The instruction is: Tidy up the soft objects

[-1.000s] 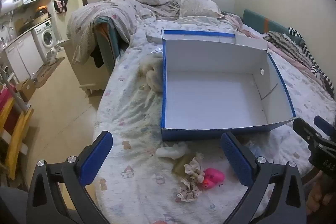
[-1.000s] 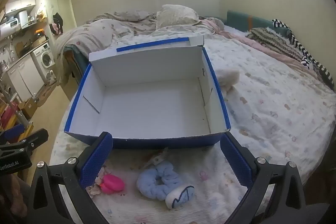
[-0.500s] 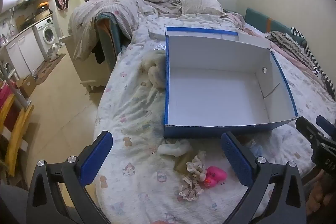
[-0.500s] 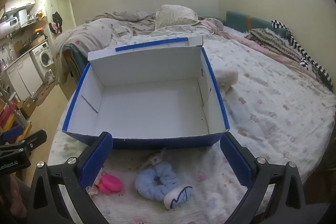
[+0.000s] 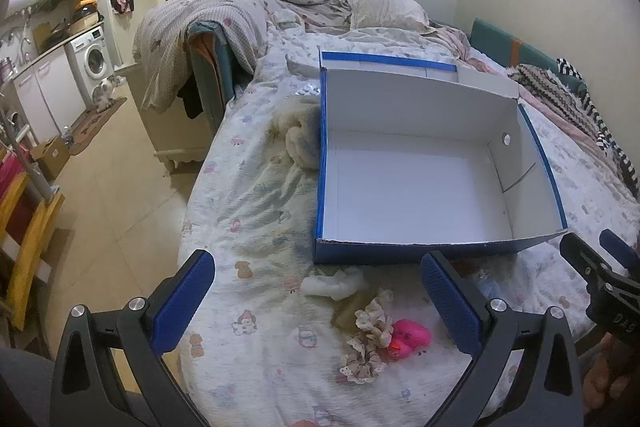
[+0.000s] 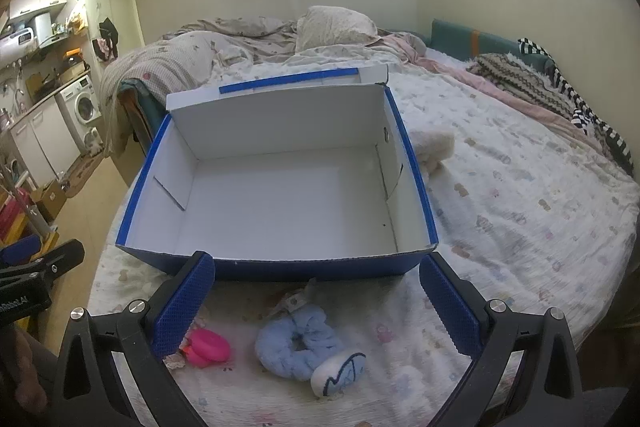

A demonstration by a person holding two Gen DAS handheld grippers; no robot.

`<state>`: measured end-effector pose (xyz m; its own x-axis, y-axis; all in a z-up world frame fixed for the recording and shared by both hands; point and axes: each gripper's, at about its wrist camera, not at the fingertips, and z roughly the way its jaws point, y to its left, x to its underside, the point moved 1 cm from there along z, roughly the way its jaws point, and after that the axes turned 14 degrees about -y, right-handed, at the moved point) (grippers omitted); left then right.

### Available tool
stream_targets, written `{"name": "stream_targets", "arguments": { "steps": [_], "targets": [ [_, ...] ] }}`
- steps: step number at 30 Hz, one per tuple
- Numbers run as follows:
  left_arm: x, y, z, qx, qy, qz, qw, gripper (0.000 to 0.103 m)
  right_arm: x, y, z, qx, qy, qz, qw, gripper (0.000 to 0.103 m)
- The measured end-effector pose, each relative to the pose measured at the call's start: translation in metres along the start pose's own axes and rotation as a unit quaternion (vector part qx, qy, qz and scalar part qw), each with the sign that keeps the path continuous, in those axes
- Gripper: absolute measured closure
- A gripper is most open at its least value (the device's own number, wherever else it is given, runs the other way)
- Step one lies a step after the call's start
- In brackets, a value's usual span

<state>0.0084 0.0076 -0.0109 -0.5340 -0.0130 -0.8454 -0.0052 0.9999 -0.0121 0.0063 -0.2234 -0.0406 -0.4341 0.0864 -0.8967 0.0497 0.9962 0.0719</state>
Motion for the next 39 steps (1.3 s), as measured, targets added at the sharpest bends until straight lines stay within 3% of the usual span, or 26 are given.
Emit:
{"name": "stream_targets", "arguments": {
  "steps": [39],
  "targets": [
    [-0.0034, 0.0001, -0.0032, 0.002, 0.000, -0.003, 1.0000, 0.000, -0.0009, 0.0038, 0.0033, -0.001, 0.000, -0.008, 1.000, 0.000]
  ]
}}
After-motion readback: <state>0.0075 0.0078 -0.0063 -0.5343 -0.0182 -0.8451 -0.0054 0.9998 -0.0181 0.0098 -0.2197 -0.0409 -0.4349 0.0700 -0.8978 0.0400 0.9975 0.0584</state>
